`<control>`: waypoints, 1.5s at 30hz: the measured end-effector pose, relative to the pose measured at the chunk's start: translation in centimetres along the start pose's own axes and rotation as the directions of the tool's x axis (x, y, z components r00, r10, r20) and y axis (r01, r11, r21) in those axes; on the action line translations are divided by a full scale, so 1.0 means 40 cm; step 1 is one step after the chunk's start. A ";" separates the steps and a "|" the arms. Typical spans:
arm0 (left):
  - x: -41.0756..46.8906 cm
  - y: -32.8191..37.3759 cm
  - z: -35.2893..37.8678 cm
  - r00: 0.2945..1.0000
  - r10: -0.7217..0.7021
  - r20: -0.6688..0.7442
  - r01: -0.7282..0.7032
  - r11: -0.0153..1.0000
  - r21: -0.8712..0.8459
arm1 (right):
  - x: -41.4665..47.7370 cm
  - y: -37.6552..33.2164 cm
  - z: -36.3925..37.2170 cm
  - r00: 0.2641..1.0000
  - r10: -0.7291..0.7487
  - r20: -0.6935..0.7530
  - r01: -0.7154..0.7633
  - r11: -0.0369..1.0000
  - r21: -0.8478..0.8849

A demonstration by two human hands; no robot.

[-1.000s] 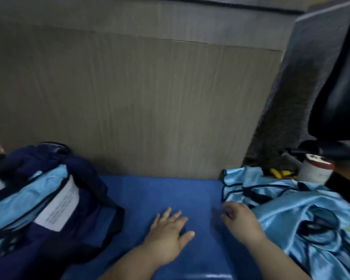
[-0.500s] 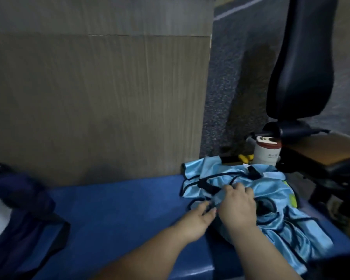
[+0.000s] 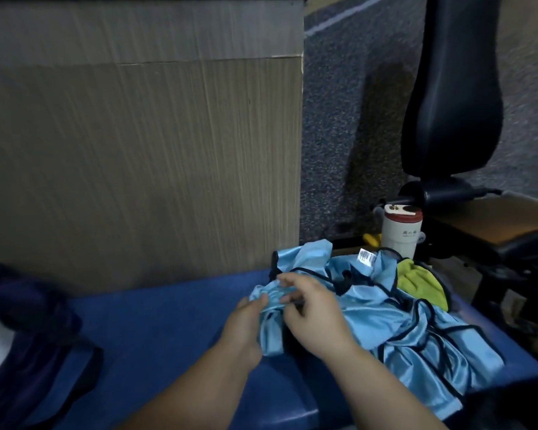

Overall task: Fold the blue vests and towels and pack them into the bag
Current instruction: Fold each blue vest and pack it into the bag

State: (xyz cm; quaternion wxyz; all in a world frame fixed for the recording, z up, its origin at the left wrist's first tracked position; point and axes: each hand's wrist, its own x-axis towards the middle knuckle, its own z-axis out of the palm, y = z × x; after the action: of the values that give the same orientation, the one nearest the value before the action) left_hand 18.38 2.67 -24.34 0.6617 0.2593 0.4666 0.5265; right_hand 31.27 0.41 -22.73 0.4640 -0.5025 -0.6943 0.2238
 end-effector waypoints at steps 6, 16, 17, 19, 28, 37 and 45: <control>-0.013 0.121 -0.140 0.963 0.119 -0.242 -0.148 0.983 -0.106 | 0.009 -0.005 -0.052 0.979 0.122 0.161 -0.019 0.850 -0.527; -0.071 0.245 -0.265 0.955 0.063 -0.289 -0.145 0.951 -0.272 | -0.012 0.024 0.082 0.756 0.328 0.567 0.138 0.766 -0.628; -0.072 0.248 -0.273 0.954 0.064 -0.292 -0.150 0.947 -0.285 | -0.013 0.019 0.095 0.756 0.299 0.582 0.161 0.776 -0.609; -0.067 0.252 -0.292 0.956 0.078 -0.284 -0.171 0.932 -0.320 | -0.013 0.011 0.117 0.788 0.215 0.577 0.171 0.824 -0.541; -0.087 0.197 -0.290 0.974 0.192 0.121 -0.224 0.894 0.388 | 0.039 -0.020 0.128 0.825 0.365 0.431 -0.557 0.649 0.518; -0.053 0.139 -0.289 0.912 0.393 0.116 -0.340 0.567 0.751 | 0.061 -0.057 0.122 0.748 0.453 0.486 -0.642 0.304 0.704; -0.077 0.263 -0.310 0.903 0.386 -0.189 -0.338 0.910 0.241 | 0.082 -0.009 0.038 0.808 0.169 0.564 -0.578 0.411 0.705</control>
State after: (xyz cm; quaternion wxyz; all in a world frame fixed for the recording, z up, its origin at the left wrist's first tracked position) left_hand 2.52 1.22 -19.82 0.4628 0.3441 0.5351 0.6173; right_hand 29.56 3.50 -21.79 0.4289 -0.2937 -0.4363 0.7345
